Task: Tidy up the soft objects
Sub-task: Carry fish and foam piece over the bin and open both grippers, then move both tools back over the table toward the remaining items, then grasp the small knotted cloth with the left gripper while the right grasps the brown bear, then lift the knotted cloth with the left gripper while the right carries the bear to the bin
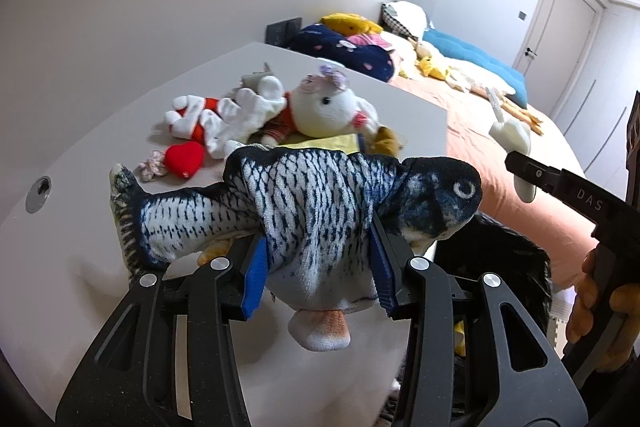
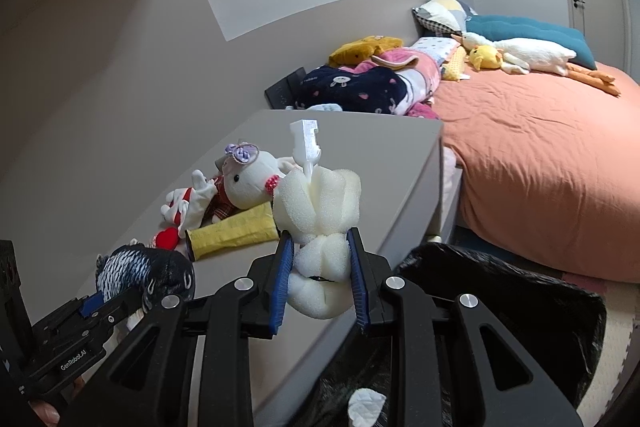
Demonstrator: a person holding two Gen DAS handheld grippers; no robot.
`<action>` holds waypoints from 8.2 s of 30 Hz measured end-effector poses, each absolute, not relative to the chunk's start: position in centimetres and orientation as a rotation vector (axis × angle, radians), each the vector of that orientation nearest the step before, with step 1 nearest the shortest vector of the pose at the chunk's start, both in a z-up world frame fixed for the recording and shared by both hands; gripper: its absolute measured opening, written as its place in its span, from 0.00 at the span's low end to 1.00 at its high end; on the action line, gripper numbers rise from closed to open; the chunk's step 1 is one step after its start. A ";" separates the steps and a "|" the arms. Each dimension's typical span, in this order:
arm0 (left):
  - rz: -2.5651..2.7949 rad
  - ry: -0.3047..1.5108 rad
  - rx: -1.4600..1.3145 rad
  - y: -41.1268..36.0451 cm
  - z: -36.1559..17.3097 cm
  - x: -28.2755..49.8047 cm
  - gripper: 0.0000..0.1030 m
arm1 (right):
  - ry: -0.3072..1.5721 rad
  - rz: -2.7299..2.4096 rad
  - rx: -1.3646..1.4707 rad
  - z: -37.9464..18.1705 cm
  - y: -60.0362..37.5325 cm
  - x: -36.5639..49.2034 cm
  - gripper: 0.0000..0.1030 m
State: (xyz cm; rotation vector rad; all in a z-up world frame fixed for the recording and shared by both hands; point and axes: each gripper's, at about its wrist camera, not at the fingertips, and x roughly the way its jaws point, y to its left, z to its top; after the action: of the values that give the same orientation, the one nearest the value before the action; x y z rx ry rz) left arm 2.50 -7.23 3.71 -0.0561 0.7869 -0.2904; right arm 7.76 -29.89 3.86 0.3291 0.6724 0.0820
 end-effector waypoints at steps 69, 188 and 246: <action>-0.632 0.923 0.211 -25.3 -0.2 -2.2 0.94 | 0.629 -0.376 0.406 2.5 -45.2 -5.4 0.74; 0.018 0.957 0.003 6.4 -4.2 19.0 0.37 | 0.882 0.033 0.274 -4.6 -24.0 22.9 0.36; -0.189 0.863 0.063 -4.7 0.7 3.3 0.20 | 0.748 0.027 0.264 1.5 -27.8 4.0 0.36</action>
State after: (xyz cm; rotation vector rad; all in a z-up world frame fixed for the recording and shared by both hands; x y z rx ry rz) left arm 3.32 -4.66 0.70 0.0628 0.8632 -0.1894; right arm 3.99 -27.82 1.47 0.2636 0.7475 0.0268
